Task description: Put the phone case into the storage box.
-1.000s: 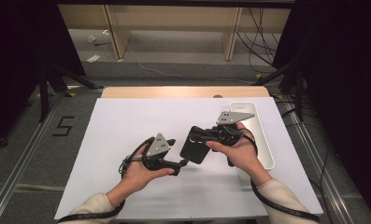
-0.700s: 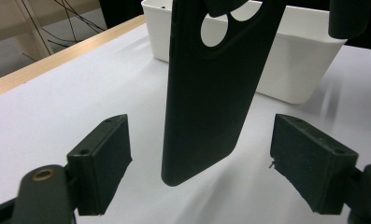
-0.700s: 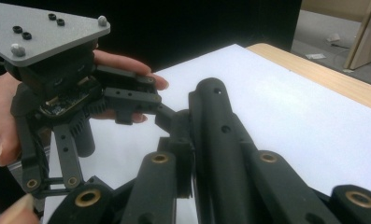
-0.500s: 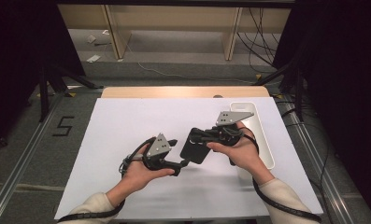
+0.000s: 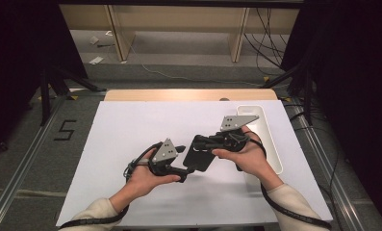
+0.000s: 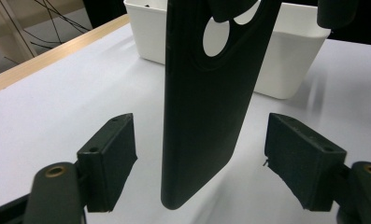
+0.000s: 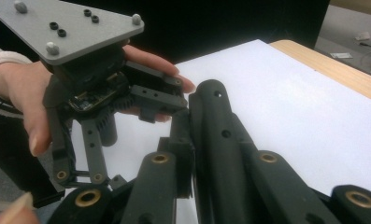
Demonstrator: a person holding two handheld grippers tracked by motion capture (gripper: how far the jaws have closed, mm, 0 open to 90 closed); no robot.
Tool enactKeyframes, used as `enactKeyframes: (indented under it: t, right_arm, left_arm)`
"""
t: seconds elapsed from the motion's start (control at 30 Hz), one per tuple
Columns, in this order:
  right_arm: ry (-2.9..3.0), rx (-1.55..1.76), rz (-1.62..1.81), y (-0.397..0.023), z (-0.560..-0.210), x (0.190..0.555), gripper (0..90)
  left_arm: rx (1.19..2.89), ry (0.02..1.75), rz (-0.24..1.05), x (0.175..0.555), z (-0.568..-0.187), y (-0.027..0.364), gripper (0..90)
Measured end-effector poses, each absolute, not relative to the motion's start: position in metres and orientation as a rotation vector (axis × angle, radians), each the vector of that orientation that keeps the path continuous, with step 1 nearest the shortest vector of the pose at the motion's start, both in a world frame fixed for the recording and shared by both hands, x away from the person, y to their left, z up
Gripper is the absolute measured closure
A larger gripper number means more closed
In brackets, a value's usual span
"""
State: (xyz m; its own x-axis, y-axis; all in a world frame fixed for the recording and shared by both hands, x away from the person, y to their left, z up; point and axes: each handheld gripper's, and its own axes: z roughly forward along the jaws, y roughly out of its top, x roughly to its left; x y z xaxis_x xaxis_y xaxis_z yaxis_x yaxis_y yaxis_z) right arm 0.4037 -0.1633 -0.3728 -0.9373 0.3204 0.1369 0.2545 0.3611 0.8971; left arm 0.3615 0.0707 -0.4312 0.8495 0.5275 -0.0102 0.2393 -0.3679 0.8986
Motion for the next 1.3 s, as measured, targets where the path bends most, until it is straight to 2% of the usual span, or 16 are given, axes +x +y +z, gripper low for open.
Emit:
enactKeyframes:
  t: [0.47,0.9,1.23,1.3]
  right_arm:
    - [2.583,0.496,1.670,-0.1577,-0.3742,0.4008,78.5]
    - [2.610,0.447,1.715,-0.1557,-0.3744,0.3993,78.5]
    - [2.617,0.373,1.696,-0.1558,-0.3743,0.3993,77.4]
    - [2.613,0.357,1.694,-0.1561,-0.3738,0.3993,74.8]
  left_arm:
    - [1.991,0.546,0.297,0.3635,-0.4379,0.0666,39.3]
    - [2.018,0.495,0.263,0.3640,-0.4380,0.0686,61.7]
    - [2.045,0.491,0.231,0.3656,-0.4354,0.0719,73.4]
    - [2.044,0.491,0.226,0.3655,-0.4345,0.0724,76.1]
